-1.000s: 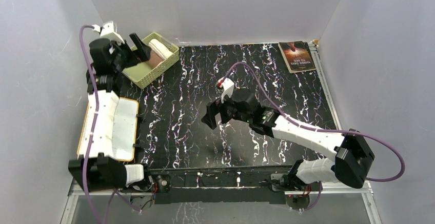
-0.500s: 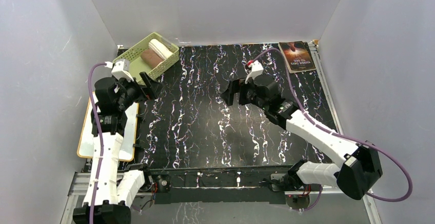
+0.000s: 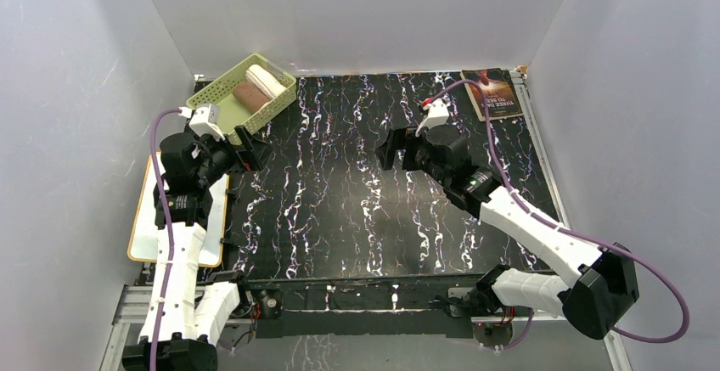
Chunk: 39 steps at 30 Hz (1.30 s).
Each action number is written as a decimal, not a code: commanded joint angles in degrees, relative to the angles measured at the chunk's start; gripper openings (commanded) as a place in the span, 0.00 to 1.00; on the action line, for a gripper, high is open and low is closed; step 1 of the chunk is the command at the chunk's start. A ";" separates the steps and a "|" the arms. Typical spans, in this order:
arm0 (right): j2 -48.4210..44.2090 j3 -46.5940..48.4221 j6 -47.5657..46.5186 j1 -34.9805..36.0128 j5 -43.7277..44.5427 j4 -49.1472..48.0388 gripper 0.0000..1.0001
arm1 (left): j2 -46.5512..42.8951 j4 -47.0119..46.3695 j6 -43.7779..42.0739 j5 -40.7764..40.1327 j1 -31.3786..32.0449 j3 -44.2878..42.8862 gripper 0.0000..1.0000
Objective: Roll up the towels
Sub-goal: Reset both arms
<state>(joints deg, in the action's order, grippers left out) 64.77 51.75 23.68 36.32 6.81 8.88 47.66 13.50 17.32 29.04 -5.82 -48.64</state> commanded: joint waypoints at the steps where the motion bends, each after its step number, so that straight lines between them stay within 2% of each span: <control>1: 1.40 1.07 -1.56 0.07 1.45 -2.94 0.98 | -1.70 -2.03 -0.81 1.71 0.20 0.34 0.99; 10: 1.77 1.36 -2.98 0.14 4.33 -3.73 0.98 | -0.81 -3.71 -1.79 1.48 0.19 1.62 0.98; 16: 1.17 0.85 -1.78 0.11 3.15 -4.40 0.98 | 0.42 -4.89 -1.50 2.64 0.20 0.00 0.98; 29: -0.34 0.59 -1.84 0.14 2.13 -5.16 0.98 | -1.43 -1.42 -2.96 2.13 0.20 0.04 0.98; 39: -0.50 0.88 -1.49 0.14 2.24 -4.77 0.98 | -1.95 2.66 -5.35 1.13 0.20 -3.33 0.98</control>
<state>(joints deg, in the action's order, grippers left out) 65.95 51.62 21.80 36.32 8.43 7.51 46.65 14.22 13.67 29.98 -5.82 -48.64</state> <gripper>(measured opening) 0.981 0.983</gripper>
